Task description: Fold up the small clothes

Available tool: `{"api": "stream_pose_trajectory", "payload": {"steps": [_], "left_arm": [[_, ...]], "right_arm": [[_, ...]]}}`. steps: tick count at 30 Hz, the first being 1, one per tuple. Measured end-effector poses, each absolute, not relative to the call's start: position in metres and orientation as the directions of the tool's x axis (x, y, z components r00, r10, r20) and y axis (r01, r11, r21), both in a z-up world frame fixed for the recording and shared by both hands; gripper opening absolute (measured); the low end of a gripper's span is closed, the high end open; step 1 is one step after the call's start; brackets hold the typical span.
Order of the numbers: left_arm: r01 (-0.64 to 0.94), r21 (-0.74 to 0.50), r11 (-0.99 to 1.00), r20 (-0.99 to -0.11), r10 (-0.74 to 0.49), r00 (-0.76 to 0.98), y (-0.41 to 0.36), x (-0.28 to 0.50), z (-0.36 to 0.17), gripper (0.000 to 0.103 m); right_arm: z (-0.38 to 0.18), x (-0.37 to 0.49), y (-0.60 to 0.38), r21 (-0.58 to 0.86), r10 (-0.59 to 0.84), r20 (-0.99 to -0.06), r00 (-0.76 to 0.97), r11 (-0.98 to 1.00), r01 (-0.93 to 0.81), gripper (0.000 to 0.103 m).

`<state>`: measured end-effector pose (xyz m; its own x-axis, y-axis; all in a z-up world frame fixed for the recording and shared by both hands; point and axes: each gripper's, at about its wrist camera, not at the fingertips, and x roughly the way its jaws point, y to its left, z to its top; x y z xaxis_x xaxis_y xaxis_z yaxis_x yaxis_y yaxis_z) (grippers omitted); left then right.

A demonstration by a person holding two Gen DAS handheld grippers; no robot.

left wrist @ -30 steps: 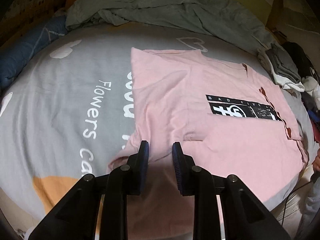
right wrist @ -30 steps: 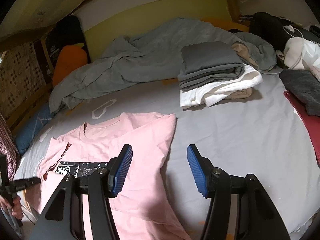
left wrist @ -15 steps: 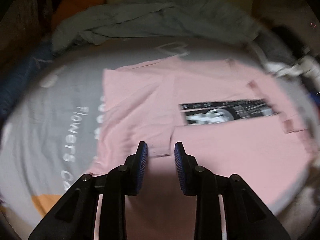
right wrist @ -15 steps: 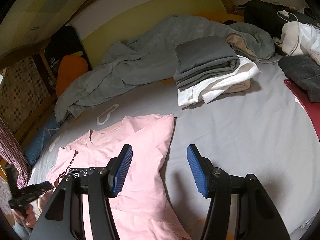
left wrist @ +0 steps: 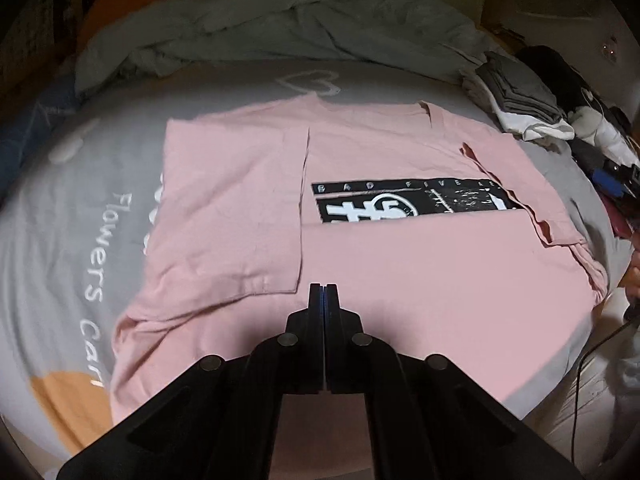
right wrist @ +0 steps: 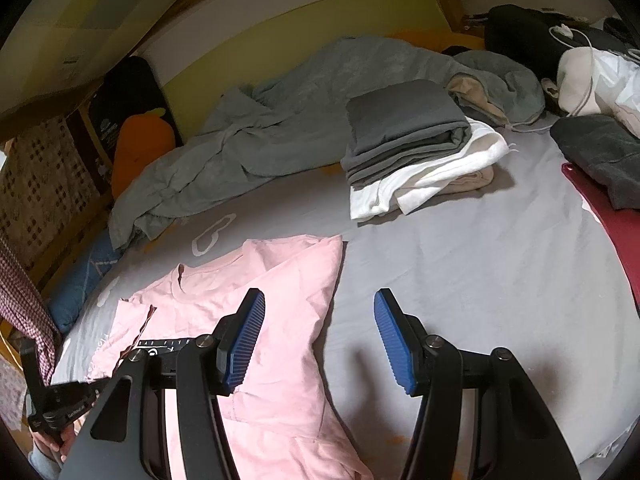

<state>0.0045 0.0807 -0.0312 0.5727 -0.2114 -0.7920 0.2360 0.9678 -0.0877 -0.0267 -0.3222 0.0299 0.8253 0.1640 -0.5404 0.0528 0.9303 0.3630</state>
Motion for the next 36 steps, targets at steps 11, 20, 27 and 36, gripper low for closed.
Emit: {"api": "stream_pose_trajectory", "payload": {"steps": [11,20,27,36], "left_arm": [[0.217,-0.003,0.976,-0.718,-0.153,0.679,0.076,-0.003,-0.018,0.032],[0.187,0.035,0.982,-0.710,-0.108,0.696,0.064,-0.015,-0.024,0.033],[0.124,-0.056,0.991,-0.678,-0.129,0.724,0.085,-0.039,-0.021,0.036],[0.112,-0.081,0.990,-0.666,-0.138,0.734,0.085,-0.054,-0.023,0.041]], "right_arm": [[0.026,-0.038,-0.320,0.354,0.170,-0.543,0.822,0.934,0.040,0.058],[-0.006,-0.057,-0.278,0.144,0.079,-0.626,0.775,0.989,0.015,0.051],[-0.007,-0.102,-0.288,0.144,-0.006,-0.560,0.829,0.984,0.105,0.049],[-0.026,-0.120,-0.287,0.247,0.089,-0.602,0.793,0.966,0.079,0.046]]}}
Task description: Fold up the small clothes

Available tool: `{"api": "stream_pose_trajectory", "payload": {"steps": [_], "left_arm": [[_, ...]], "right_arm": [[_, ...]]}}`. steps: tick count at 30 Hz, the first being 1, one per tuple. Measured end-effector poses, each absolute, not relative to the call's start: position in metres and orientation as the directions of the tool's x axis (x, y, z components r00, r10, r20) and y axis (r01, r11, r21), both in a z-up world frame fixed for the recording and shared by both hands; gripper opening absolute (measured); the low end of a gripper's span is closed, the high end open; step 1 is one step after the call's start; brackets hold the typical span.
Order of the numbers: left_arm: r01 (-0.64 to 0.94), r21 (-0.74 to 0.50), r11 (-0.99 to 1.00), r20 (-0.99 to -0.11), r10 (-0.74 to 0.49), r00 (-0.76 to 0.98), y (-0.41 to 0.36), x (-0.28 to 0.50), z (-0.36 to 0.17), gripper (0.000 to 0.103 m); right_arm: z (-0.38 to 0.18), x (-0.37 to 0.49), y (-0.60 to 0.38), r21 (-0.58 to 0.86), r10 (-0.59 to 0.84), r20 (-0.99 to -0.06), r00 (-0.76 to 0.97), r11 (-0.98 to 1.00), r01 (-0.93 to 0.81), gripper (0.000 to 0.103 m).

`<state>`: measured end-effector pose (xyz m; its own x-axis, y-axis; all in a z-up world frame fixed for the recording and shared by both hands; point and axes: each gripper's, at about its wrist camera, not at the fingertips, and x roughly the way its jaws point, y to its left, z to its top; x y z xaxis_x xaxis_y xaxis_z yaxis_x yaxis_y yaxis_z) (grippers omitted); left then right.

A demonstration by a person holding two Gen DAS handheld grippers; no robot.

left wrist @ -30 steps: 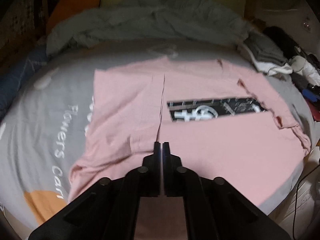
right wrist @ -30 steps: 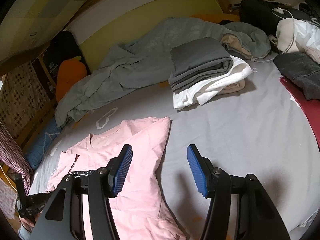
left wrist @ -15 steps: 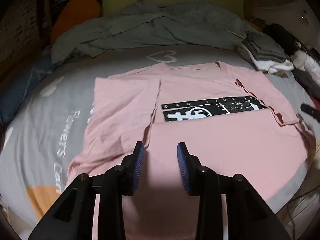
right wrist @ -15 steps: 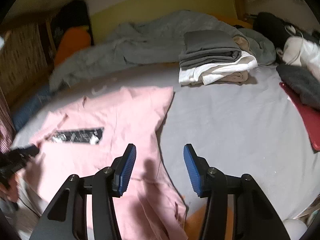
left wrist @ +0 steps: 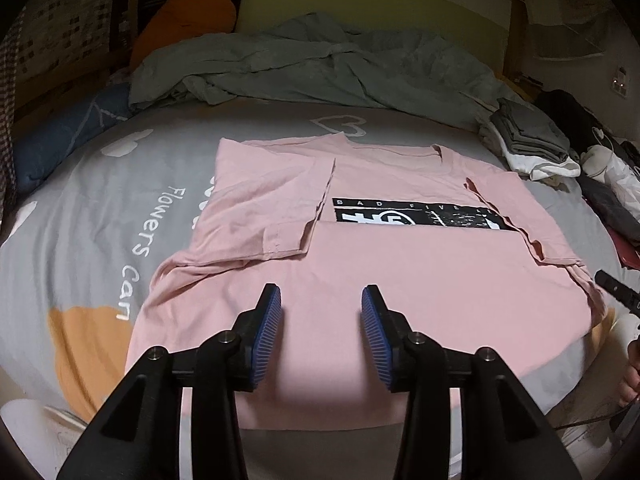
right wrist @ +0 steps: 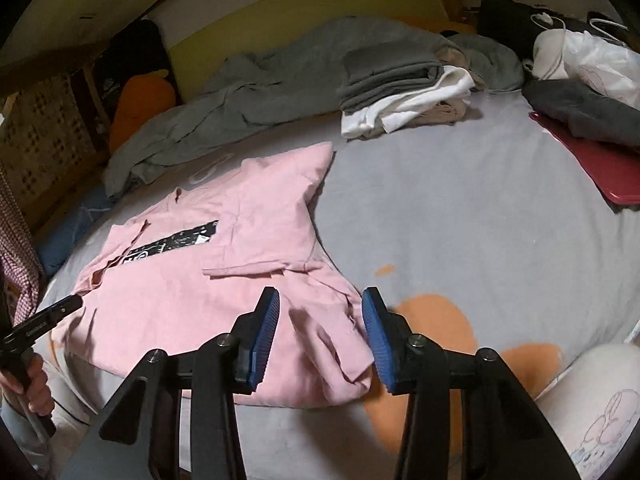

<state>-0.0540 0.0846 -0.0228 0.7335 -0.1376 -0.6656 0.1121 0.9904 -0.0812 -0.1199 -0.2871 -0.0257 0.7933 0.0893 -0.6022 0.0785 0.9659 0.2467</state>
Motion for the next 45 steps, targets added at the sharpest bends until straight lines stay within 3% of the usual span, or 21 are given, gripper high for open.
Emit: {"api": "stream_pose_trajectory", "payload": {"steps": [7,14,18,21,22,24,28,32,39,43,45], "left_arm": [[0.100,-0.101,0.990,-0.680,-0.142,0.720,0.087,-0.049,-0.027,0.041],[0.054,-0.048,0.997,-0.675,-0.072,0.734,0.086,-0.048,-0.029,0.041],[0.006,-0.082,0.997,-0.651,-0.058,0.757,0.099,-0.054,-0.022,0.042],[-0.057,-0.093,0.994,-0.638,-0.016,0.770,0.110,-0.063,-0.021,0.054],[-0.083,-0.097,0.992,-0.637,0.002,0.771,0.113,-0.067,-0.022,0.064],[-0.128,-0.112,0.985,-0.638,0.027,0.770,0.120,-0.075,-0.024,0.071],[-0.192,-0.158,0.968,-0.664,0.040,0.747,0.137,-0.085,-0.032,0.075],[-0.225,-0.281,0.933,-0.711,-0.045,0.702,0.155,-0.091,-0.048,0.076],[-0.239,-0.326,0.915,-0.718,-0.075,0.693,0.167,-0.105,-0.056,0.076],[-0.263,-0.428,0.865,-0.710,-0.142,0.689,0.184,-0.105,-0.064,0.075],[-0.268,-0.489,0.830,-0.688,-0.179,0.703,0.192,-0.106,-0.064,0.074]], "right_arm": [[0.005,-0.068,-0.281,0.134,0.072,-0.618,0.782,0.991,0.015,0.045],[-0.007,0.005,-0.307,0.380,0.326,-0.686,0.650,0.923,-0.062,0.039],[-0.010,-0.047,-0.298,0.189,0.111,-0.669,0.735,0.982,0.023,0.039],[-0.008,-0.088,-0.300,0.157,0.029,-0.615,0.788,0.984,0.087,0.045],[-0.010,-0.100,-0.303,0.180,0.017,-0.606,0.795,0.977,0.116,0.051],[-0.016,-0.114,-0.311,0.259,0.045,-0.613,0.789,0.954,0.148,0.052],[-0.035,-0.127,-0.323,0.377,0.113,-0.645,0.756,0.907,0.186,0.052],[-0.050,-0.136,-0.322,0.467,0.210,-0.652,0.729,0.869,0.167,0.052],[-0.065,-0.140,-0.309,0.525,0.310,-0.658,0.686,0.842,0.123,0.052],[-0.065,-0.137,-0.299,0.477,0.281,-0.673,0.684,0.871,0.112,0.038],[-0.068,-0.137,-0.301,0.485,0.272,-0.676,0.685,0.864,0.136,0.038]]}}
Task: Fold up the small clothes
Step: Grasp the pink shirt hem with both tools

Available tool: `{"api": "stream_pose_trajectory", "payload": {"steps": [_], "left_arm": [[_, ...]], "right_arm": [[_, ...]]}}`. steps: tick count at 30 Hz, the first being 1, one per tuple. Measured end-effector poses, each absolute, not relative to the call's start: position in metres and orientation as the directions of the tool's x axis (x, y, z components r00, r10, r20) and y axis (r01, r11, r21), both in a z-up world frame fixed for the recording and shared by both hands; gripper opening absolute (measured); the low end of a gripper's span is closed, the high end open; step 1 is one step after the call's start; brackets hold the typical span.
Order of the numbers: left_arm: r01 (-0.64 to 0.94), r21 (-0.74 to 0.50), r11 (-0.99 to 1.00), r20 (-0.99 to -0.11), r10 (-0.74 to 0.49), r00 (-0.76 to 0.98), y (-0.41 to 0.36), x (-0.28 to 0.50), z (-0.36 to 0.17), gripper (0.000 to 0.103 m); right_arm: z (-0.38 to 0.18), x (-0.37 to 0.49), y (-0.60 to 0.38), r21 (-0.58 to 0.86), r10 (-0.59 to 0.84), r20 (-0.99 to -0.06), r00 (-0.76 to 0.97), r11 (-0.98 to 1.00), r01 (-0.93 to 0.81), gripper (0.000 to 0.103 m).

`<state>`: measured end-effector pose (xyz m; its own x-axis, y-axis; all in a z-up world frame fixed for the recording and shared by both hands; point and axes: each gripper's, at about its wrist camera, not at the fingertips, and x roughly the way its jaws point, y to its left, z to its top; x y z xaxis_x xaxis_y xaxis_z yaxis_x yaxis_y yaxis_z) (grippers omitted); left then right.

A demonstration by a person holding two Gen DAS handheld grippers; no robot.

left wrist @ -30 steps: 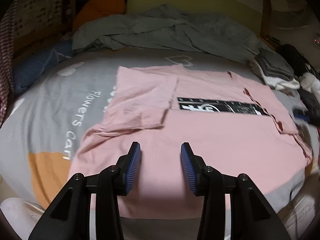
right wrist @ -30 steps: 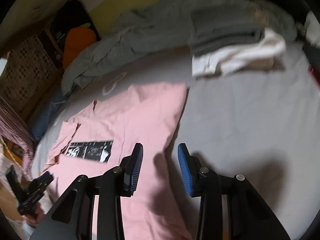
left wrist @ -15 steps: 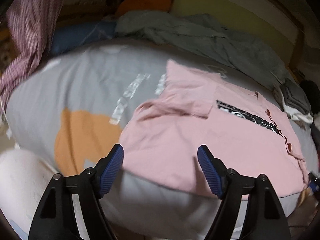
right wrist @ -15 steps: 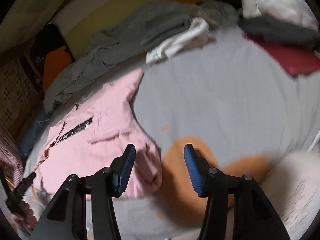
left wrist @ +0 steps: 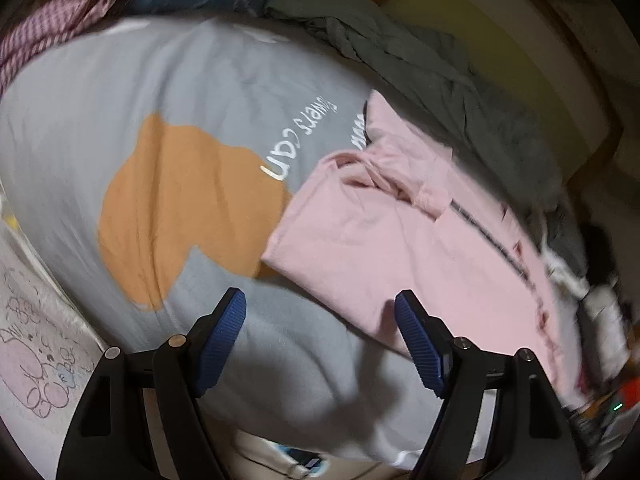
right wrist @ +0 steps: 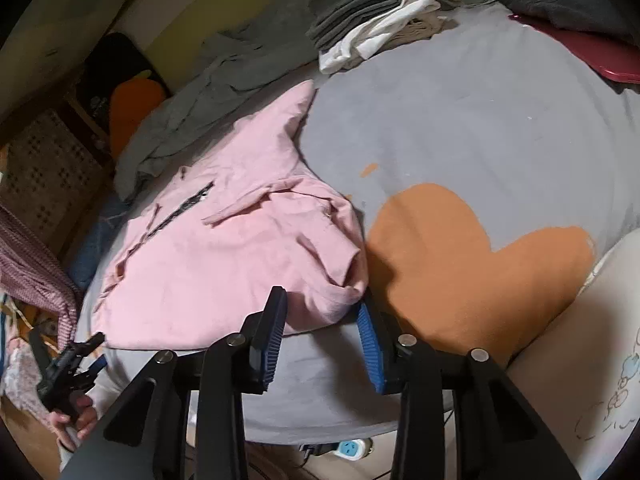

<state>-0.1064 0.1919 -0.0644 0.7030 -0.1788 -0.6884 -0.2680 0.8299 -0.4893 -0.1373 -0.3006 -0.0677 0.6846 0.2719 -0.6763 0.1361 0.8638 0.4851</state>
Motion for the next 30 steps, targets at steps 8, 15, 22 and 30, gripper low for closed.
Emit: {"api": "stream_pose_trajectory", "payload": {"steps": [8,15,22,30], "left_arm": [[-0.297,-0.615,0.731,-0.626,-0.224,0.747,0.218,-0.109,-0.064,0.005],[-0.152,-0.674,0.723,-0.512,-0.309,0.802,0.215,-0.096,-0.021,0.002],[-0.118,-0.597,0.793,-0.513,-0.265,0.816,0.213,-0.004,0.048,0.002],[-0.207,-0.470,0.858,-0.639,-0.169,0.750,0.192,0.124,0.044,0.002]], "right_arm": [[-0.055,-0.141,-0.292,0.431,0.220,-0.649,0.728,0.895,0.114,0.004],[-0.028,-0.137,-0.302,0.470,0.229,-0.577,0.784,0.878,0.090,0.003],[0.043,-0.068,-0.295,0.364,0.155,-0.494,0.856,0.930,0.042,0.003],[0.064,0.071,-0.284,0.304,0.103,-0.565,0.819,0.948,0.091,0.003]]}}
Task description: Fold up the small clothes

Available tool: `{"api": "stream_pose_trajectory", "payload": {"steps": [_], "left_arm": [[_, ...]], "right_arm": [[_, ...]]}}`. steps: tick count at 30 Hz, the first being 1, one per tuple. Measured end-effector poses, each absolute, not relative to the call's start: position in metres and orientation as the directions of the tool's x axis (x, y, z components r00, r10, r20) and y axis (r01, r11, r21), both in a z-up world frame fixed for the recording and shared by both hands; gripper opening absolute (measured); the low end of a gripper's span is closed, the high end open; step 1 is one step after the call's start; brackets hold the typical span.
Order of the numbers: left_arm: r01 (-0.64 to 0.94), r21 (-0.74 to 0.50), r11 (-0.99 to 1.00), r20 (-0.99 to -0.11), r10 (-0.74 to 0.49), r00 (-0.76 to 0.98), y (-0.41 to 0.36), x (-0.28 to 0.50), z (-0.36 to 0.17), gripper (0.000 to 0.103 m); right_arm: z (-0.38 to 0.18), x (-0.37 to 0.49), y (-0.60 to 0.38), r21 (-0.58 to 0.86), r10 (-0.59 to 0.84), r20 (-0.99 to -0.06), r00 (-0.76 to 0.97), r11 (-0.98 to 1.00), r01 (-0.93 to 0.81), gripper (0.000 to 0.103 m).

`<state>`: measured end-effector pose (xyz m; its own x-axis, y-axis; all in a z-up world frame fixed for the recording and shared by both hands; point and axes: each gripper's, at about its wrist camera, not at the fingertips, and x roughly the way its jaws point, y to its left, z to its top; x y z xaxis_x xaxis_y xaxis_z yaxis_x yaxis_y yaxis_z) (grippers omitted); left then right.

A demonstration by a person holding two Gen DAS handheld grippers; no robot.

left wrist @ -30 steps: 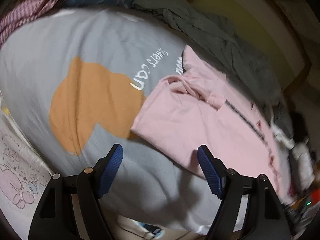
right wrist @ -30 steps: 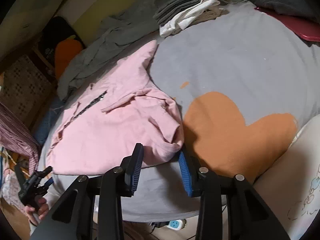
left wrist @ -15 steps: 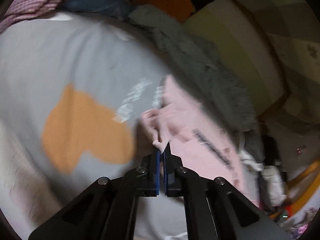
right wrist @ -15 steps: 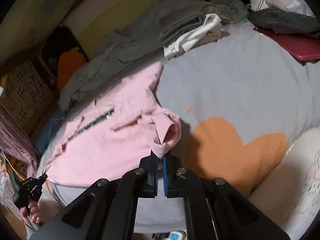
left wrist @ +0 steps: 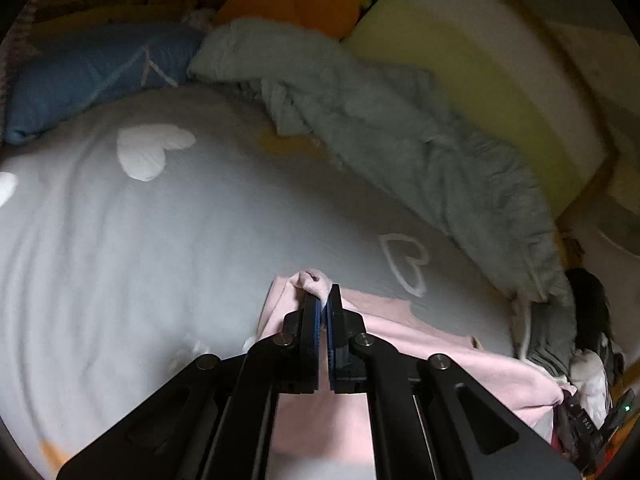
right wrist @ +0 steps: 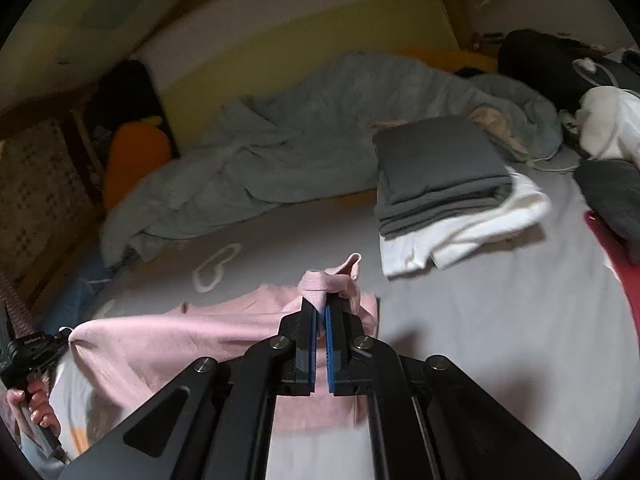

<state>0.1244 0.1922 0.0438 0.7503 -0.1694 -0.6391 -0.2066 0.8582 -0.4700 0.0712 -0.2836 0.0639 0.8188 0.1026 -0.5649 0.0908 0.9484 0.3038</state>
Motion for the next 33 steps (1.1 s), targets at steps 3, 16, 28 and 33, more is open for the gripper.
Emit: {"api": "stream_pose_trajectory", "payload": {"steps": [3,16,28,33], "left_arm": [[-0.229,-0.456,0.860,-0.675,-0.166,0.719,0.188,0.155,0.026,0.002],[-0.225,-0.325,0.918,-0.681,-0.062,0.729,0.185,0.180,0.003,0.062],[-0.004,-0.028,1.000,-0.712,-0.018,0.702,0.124,0.100,0.011,0.076],[-0.042,-0.118,0.992,-0.697,-0.053,0.715,0.125,0.081,-0.012,0.075]], "right_arm": [[0.045,0.110,-0.283,0.295,0.098,-0.609,0.787,0.949,0.110,0.003],[0.000,0.166,-0.299,0.288,0.074,-0.687,0.723,0.941,0.177,0.031],[0.011,0.075,-0.271,0.138,0.124,-0.656,0.745,0.989,-0.043,0.068],[-0.016,0.065,-0.281,0.293,0.216,-0.680,0.701,0.956,-0.009,0.068]]}}
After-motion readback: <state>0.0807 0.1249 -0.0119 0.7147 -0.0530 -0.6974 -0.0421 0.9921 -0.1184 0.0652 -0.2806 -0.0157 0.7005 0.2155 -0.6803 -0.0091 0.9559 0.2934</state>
